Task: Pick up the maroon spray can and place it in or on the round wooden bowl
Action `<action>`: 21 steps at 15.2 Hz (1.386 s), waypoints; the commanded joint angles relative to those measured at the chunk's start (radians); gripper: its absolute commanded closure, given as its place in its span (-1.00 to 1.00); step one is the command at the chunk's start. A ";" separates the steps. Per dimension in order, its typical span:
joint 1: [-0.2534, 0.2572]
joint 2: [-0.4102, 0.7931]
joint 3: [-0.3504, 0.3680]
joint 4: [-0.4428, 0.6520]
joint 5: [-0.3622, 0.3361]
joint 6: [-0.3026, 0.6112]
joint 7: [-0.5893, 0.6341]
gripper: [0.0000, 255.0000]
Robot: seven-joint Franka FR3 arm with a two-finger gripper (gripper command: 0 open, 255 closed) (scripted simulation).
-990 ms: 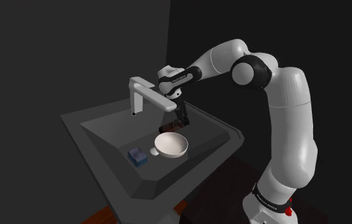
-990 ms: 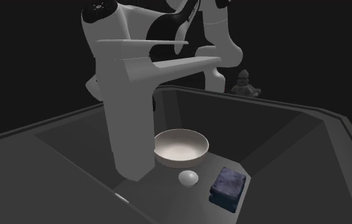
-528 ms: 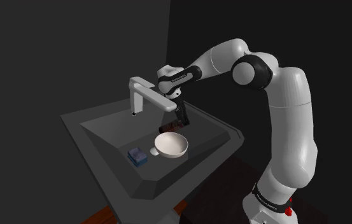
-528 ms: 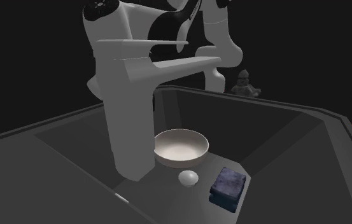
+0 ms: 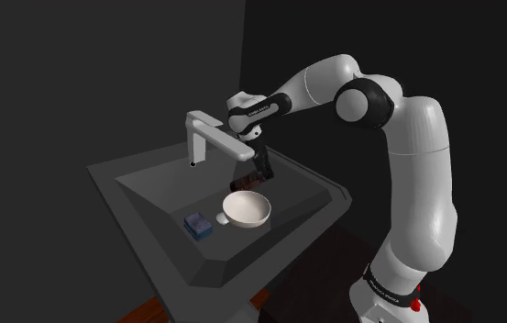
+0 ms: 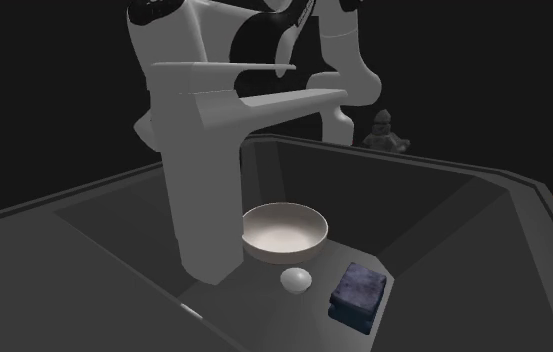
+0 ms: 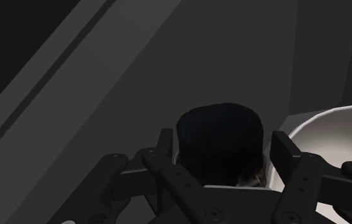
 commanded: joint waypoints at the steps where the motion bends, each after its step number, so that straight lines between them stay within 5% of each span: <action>1: -0.001 -0.010 -0.002 0.011 -0.001 -0.019 -0.004 1.00; 21: 0.008 -0.087 -0.005 0.165 -0.004 -0.244 -0.057 1.00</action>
